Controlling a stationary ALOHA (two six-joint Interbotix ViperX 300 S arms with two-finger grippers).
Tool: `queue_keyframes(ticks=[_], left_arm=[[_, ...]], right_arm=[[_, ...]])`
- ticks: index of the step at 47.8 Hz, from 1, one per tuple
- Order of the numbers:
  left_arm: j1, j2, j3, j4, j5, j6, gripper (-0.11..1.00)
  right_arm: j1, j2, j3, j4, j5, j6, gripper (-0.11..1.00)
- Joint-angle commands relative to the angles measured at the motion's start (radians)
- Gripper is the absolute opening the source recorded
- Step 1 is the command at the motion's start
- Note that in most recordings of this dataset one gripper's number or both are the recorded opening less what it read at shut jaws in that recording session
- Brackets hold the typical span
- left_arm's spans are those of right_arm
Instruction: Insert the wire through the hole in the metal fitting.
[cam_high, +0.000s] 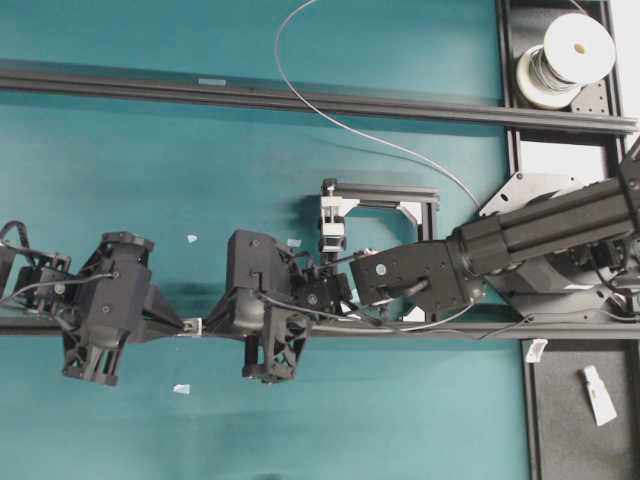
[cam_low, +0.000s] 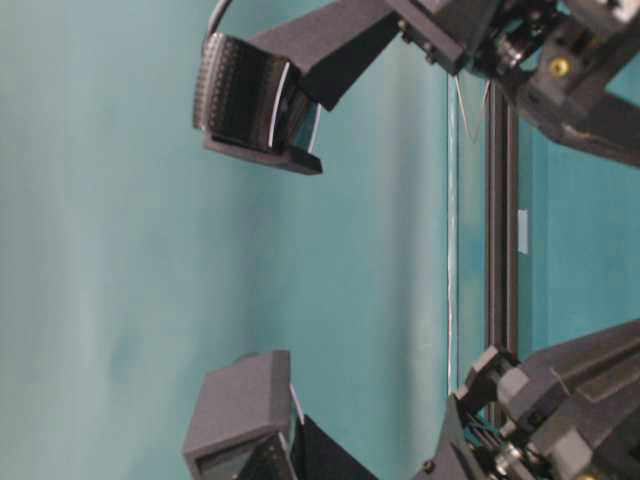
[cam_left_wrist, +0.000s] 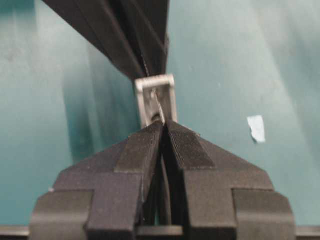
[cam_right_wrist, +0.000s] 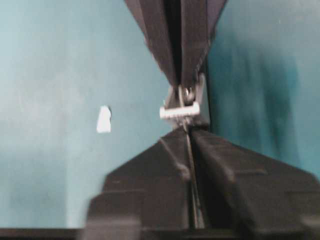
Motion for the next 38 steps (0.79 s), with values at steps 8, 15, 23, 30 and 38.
queue_keyframes(ticks=[8, 15, 23, 30, 38], left_arm=[[-0.009, -0.026, -0.012, 0.002, -0.006, -0.002, -0.10], [-0.009, -0.026, -0.012, 0.002, -0.005, -0.002, -0.10], [-0.009, -0.032, -0.011, 0.002, 0.003, -0.002, -0.10], [-0.006, -0.055, 0.003, 0.003, 0.049, 0.002, -0.10], [-0.006, -0.094, 0.026, 0.006, 0.104, 0.003, -0.10]], right_arm=[[-0.002, -0.074, -0.014, -0.002, 0.092, -0.002, 0.75], [-0.002, -0.087, -0.015, -0.002, 0.101, -0.002, 0.95], [-0.002, -0.100, -0.011, 0.000, 0.103, -0.002, 0.95], [-0.002, -0.107, -0.005, 0.000, 0.104, -0.002, 0.95], [-0.002, -0.107, 0.000, -0.002, 0.104, -0.002, 0.95]])
